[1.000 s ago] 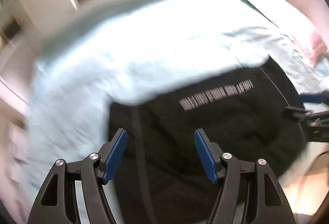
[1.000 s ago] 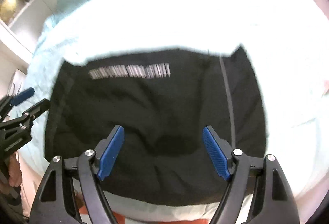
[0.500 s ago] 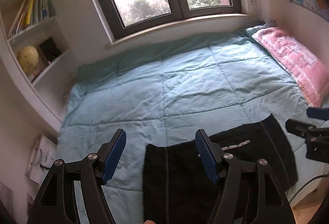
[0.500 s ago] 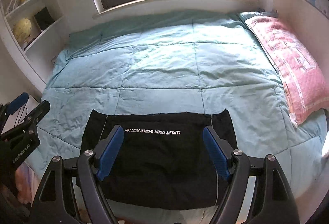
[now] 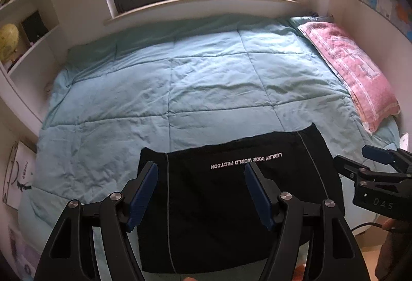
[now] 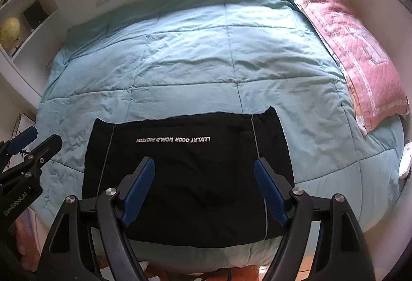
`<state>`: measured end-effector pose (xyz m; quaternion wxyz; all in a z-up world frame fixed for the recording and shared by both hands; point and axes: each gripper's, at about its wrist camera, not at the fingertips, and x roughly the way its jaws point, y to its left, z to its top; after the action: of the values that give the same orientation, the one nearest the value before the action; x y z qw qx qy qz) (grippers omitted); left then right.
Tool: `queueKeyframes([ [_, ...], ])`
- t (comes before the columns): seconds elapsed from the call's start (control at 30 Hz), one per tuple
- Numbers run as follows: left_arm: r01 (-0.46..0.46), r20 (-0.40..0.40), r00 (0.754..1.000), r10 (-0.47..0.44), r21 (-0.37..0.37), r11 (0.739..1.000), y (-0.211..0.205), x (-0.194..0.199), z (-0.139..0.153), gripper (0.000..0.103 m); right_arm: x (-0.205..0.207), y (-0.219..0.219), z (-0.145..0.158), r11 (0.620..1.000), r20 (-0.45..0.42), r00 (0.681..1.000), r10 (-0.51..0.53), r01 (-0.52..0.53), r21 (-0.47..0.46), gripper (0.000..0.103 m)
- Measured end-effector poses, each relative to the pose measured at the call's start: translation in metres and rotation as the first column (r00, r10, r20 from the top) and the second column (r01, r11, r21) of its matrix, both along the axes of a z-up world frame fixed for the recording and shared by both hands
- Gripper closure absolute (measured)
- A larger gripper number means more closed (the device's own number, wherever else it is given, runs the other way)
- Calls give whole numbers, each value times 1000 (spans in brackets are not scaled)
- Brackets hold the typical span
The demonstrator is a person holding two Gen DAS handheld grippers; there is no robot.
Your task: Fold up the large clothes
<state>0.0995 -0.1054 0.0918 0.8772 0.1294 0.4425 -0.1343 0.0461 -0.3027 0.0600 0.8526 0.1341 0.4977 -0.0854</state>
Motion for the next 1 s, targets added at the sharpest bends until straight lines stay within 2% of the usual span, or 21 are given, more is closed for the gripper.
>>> queueKeyframes([
  [0.23,-9,-17,1000,9,14,1000,4,7,-9,32,3,0,-20,1000,-66,998,-6,6,-4,22],
  [1.0,-4,-91,996,7,30,1000,0,12,-33,32,2,3,-33,1000,-109,994,-3,1,-26,21],
])
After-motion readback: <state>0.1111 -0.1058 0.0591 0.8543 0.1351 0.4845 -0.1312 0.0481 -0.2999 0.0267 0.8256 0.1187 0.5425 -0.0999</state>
